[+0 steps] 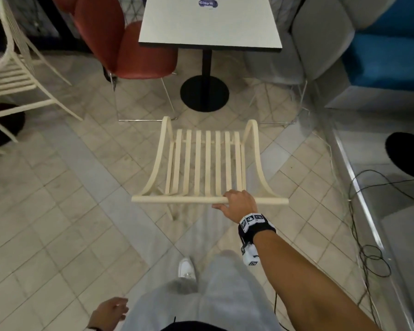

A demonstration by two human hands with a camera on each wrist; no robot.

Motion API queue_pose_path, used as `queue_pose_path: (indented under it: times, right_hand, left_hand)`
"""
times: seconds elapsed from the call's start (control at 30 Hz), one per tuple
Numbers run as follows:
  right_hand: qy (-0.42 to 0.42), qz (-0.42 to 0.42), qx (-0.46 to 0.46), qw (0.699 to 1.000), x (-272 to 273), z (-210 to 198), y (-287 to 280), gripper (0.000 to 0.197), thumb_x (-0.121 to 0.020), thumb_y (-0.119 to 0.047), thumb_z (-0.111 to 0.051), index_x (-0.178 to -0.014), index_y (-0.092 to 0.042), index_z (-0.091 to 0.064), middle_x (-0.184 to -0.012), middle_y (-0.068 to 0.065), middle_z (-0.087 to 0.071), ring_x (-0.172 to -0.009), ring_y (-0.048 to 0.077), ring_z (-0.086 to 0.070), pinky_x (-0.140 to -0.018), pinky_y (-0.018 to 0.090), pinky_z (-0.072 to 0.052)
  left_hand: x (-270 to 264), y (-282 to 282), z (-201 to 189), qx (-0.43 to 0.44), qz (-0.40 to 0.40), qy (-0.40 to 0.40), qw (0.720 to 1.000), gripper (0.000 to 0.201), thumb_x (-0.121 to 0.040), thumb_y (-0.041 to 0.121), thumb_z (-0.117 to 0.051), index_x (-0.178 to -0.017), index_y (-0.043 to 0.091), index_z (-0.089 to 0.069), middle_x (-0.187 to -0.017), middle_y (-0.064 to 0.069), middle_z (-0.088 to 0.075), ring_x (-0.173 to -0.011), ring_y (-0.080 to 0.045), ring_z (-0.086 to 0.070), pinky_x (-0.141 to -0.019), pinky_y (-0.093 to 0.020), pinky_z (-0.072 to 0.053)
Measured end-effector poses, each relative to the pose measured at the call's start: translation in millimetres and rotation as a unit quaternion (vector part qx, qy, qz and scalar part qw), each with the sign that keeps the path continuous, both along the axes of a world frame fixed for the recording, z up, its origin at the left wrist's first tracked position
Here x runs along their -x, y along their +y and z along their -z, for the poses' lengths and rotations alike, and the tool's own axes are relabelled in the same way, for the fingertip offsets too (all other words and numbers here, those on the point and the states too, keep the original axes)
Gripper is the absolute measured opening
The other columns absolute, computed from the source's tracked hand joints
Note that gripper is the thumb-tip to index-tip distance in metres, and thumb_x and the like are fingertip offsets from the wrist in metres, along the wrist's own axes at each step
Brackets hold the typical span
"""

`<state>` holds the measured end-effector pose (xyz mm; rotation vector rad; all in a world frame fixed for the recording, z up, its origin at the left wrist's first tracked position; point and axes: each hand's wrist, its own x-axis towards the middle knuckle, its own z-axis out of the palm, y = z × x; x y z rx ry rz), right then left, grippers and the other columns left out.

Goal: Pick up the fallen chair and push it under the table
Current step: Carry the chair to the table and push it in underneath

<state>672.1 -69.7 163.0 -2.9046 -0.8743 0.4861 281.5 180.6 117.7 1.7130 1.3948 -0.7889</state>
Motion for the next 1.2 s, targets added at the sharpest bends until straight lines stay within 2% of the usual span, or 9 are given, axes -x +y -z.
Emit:
queue_pose_path:
  times: [0.07, 0.23, 0.3, 0.4, 0.5, 0.57, 0.7, 0.87, 1.2]
  right_hand:
    - [0.003, -0.002, 0.008, 1.0, -23, 1, 9, 0.085, -0.072, -0.09, -0.02, -0.094, -0.022, -0.067, -0.087, -0.004, -0.067, -0.081, 0.022, -0.061, -0.084, 0.035, -0.048]
    - [0.001, -0.012, 0.003, 1.0, -80, 1, 29, 0.075, -0.075, -0.089, -0.035, -0.088, -0.022, -0.066, -0.082, -0.005, -0.065, -0.073, 0.019, -0.058, -0.074, 0.031, -0.044]
    - [-0.002, -0.014, -0.003, 1.0, -103, 0, 37, 0.08, -0.072, -0.09, -0.03, -0.088, -0.021, -0.066, -0.08, -0.005, -0.064, -0.071, 0.018, -0.055, -0.074, 0.031, -0.042]
    - [0.001, -0.013, 0.001, 1.0, -138, 1, 45, 0.073, -0.076, -0.087, -0.041, -0.09, -0.02, -0.067, -0.083, -0.003, -0.065, -0.078, 0.02, -0.059, -0.078, 0.032, -0.046]
    - [0.005, -0.011, 0.0, 1.0, -171, 1, 54, 0.068, -0.079, -0.082, -0.046, -0.092, -0.019, -0.067, -0.087, -0.001, -0.066, -0.082, 0.022, -0.061, -0.081, 0.036, -0.049]
    - [0.01, -0.012, -0.004, 1.0, -190, 0, 61, 0.068, -0.079, -0.082, -0.047, -0.091, -0.018, -0.067, -0.087, 0.0, -0.067, -0.083, 0.024, -0.062, -0.08, 0.038, -0.05]
    - [-0.002, -0.015, -0.02, 1.0, -223, 0, 72, 0.067, -0.08, -0.081, -0.047, -0.091, -0.018, -0.068, -0.085, 0.0, -0.067, -0.077, 0.024, -0.061, -0.082, 0.038, -0.049]
    - [-0.017, -0.035, -0.039, 0.999, -238, -2, 73, 0.066, -0.081, -0.08, -0.046, -0.092, -0.019, -0.068, -0.084, 0.0, -0.068, -0.067, 0.017, -0.044, -0.087, 0.038, -0.046]
    - [-0.02, -0.057, -0.059, 0.996, -245, -1, 68, 0.073, -0.083, -0.082, -0.033, -0.099, -0.022, -0.071, -0.09, -0.005, -0.07, -0.075, 0.018, -0.062, -0.079, 0.035, -0.05]
  left_hand:
    - [-17, 16, -4, 0.026, -0.016, -0.006, 1.0, 0.018, -0.088, 0.017, -0.06, -0.088, 0.019, -0.077, -0.075, 0.004, -0.079, -0.071, -0.015, -0.075, -0.085, -0.035, -0.058]
    - [-52, 31, 2, 0.033, -0.033, -0.022, 0.999, 0.017, -0.087, 0.015, -0.061, -0.084, 0.018, -0.078, -0.072, 0.002, -0.079, -0.071, -0.018, -0.076, -0.086, -0.039, -0.059]
    - [-66, 28, -5, 0.041, -0.041, -0.029, 0.998, 0.015, -0.087, 0.014, -0.064, -0.087, 0.012, -0.078, -0.074, -0.003, -0.079, -0.072, -0.021, -0.076, -0.079, -0.035, -0.06]
    - [-93, 18, -15, 0.035, -0.106, -0.048, 0.993, 0.017, -0.09, 0.006, -0.061, -0.086, -0.004, -0.074, -0.078, -0.019, -0.075, -0.07, -0.03, -0.071, -0.056, -0.024, -0.053]
    - [-119, 13, -19, 0.034, -0.123, -0.046, 0.991, 0.019, -0.092, 0.004, -0.059, -0.085, -0.005, -0.074, -0.084, -0.025, -0.074, -0.074, -0.032, -0.071, -0.073, -0.037, -0.056]
    - [-138, 11, -17, 0.017, -0.086, -0.036, 0.995, 0.02, -0.091, 0.013, -0.06, -0.085, 0.008, -0.078, -0.087, -0.014, -0.077, -0.076, -0.024, -0.072, -0.085, -0.04, -0.056]
    - [-178, 6, -16, -0.025, 0.039, 0.004, 0.999, 0.023, -0.093, 0.039, -0.05, -0.098, 0.033, -0.072, -0.115, -0.008, -0.07, -0.092, -0.02, -0.057, -0.082, -0.03, -0.042]
    - [-209, 11, -14, -0.041, 0.085, 0.021, 0.995, 0.026, -0.095, 0.036, -0.051, -0.107, 0.024, -0.071, -0.119, -0.013, -0.07, -0.108, -0.03, -0.064, -0.078, -0.032, -0.042]
    - [-255, 48, 2, -0.009, 0.154, 0.078, 0.985, 0.025, -0.092, 0.031, -0.052, -0.105, 0.023, -0.072, -0.118, -0.011, -0.071, -0.092, -0.027, -0.063, -0.077, -0.029, -0.044]
